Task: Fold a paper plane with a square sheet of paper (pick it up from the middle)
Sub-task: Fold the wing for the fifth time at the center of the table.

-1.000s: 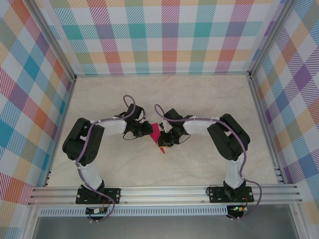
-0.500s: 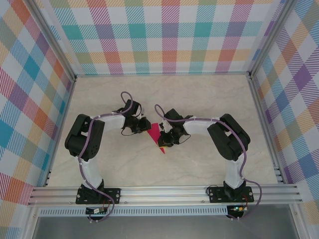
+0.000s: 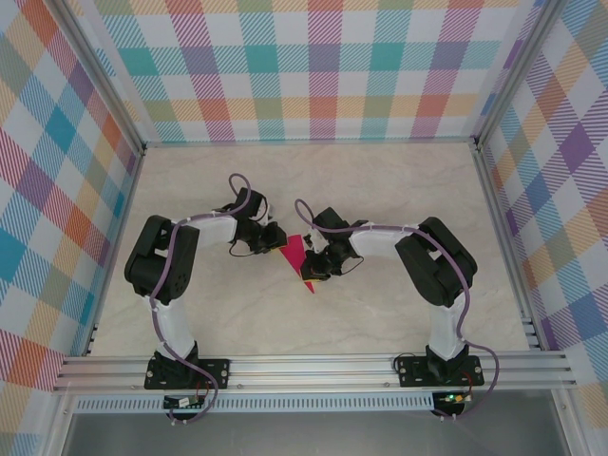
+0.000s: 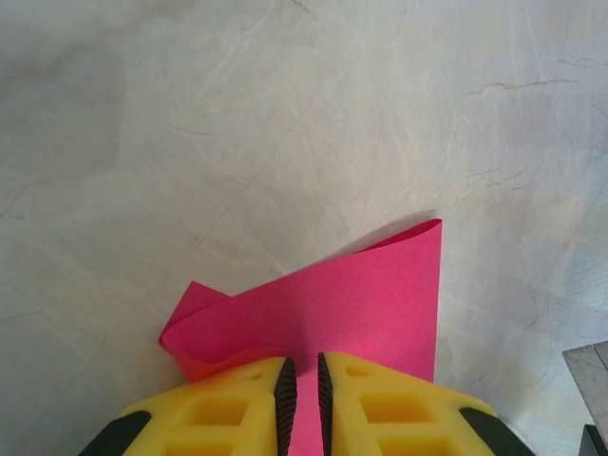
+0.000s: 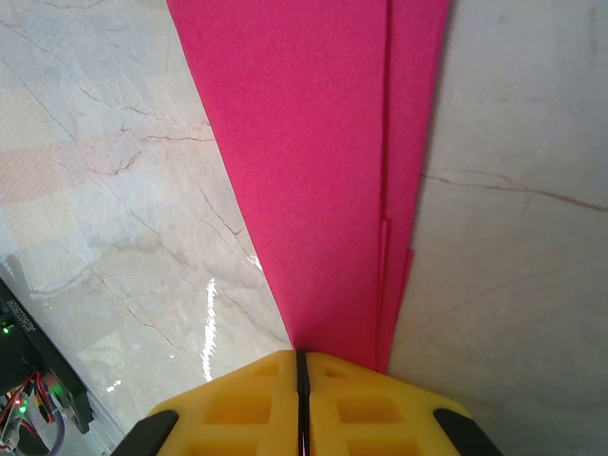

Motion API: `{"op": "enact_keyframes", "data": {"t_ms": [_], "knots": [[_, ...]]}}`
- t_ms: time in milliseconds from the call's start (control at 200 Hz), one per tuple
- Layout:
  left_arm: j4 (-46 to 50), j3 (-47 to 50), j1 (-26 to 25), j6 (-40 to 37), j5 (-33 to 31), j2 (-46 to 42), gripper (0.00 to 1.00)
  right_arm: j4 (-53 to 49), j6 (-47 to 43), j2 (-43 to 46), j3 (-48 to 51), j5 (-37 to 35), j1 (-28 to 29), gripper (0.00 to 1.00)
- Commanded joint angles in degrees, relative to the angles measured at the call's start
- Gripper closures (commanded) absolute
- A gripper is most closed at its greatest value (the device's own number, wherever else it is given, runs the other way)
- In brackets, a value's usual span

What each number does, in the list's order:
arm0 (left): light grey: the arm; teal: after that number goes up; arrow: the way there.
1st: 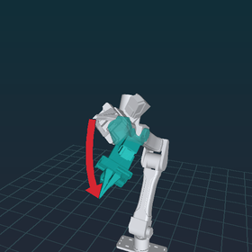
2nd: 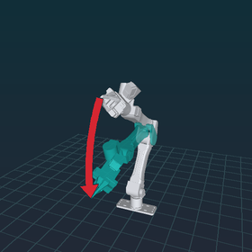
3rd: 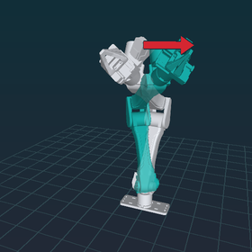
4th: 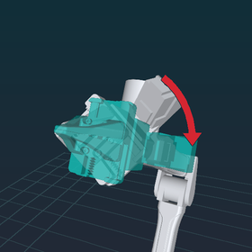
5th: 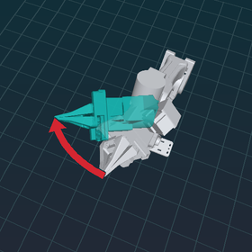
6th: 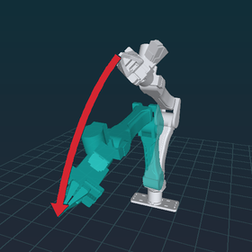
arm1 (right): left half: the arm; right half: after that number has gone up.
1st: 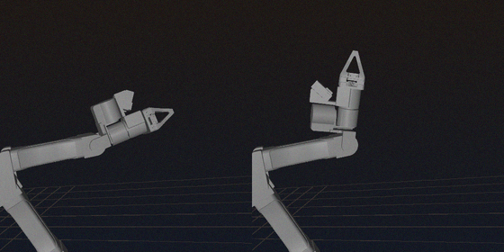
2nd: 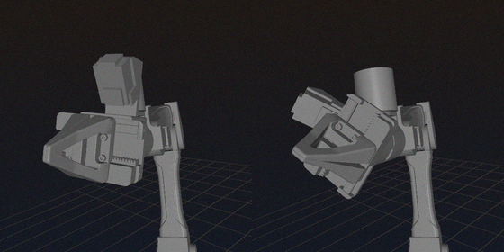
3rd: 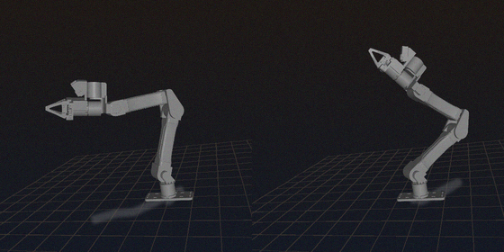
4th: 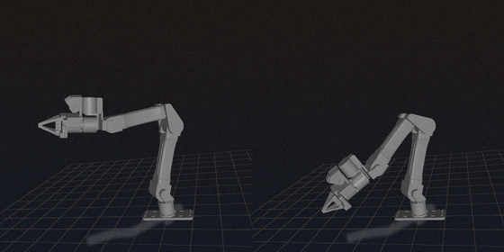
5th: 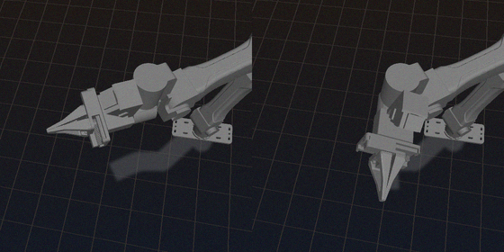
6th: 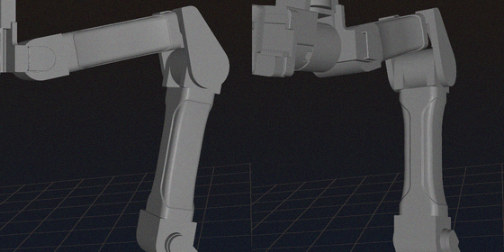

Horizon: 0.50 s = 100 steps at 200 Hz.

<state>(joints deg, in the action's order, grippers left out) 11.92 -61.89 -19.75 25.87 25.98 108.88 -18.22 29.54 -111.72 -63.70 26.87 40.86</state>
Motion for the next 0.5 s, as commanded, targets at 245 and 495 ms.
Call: {"op": "enact_keyframes", "data": {"t_ms": [245,495], "knots": [[3.52,-10.88,4.54,-4.14,-11.41,5.08,0.81,-7.71,-0.56,-5.27,3.94,-8.34,0.28,0.91],[3.40,-8.60,3.88,-3.33,-8.58,-4.83,0.80,-7.76,-0.63,-5.26,3.32,-7.54,0.27,0.91]]}}
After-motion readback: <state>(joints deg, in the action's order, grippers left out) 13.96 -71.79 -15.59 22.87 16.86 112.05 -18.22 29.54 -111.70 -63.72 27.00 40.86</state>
